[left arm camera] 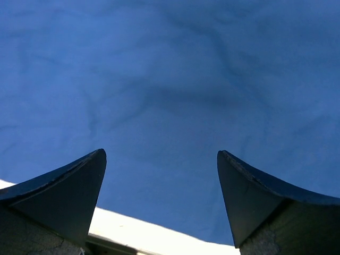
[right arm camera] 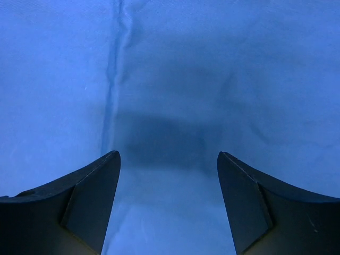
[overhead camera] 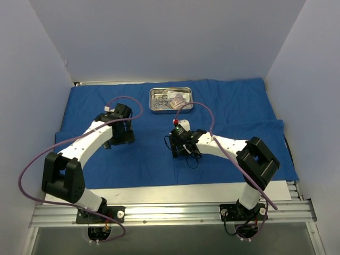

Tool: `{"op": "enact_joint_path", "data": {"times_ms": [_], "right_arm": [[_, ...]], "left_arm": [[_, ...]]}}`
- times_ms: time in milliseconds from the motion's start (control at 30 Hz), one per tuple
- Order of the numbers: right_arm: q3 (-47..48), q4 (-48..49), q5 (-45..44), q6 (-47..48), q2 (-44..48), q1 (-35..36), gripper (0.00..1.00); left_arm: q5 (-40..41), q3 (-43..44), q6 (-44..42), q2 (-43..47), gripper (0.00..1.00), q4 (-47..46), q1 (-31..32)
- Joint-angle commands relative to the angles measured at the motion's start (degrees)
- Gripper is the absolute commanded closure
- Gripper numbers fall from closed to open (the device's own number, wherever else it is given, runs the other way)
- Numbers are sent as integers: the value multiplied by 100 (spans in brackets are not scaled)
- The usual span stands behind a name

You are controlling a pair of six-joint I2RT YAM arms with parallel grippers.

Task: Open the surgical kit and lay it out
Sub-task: Smooth out the surgical kit at the center of the board.

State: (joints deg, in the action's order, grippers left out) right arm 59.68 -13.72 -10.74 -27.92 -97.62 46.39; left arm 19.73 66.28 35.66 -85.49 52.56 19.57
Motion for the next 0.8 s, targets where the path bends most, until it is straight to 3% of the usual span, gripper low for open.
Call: {"op": "enact_joint_path", "data": {"times_ms": [0, 133, 367, 600, 767], "right_arm": [[140, 176, -306, -205, -116, -69, 31], [176, 124, -428, -283, -64, -261, 31], [-184, 264, -481, -328, 112, -1219, 31], [-272, 510, -605, -301, -116, -1387, 31], [-571, 423, -385, -486, -240, -1361, 32]], "left_arm": [[198, 297, 380, -406, 5, -395, 379], [330, 210, 600, -767, 2, -456, 381], [217, 51, 433, -1013, 1, -1115, 372], [67, 157, 319, -1698, 0, -1467, 381], [-118, -1, 441, -2015, 5, -1082, 381]]}}
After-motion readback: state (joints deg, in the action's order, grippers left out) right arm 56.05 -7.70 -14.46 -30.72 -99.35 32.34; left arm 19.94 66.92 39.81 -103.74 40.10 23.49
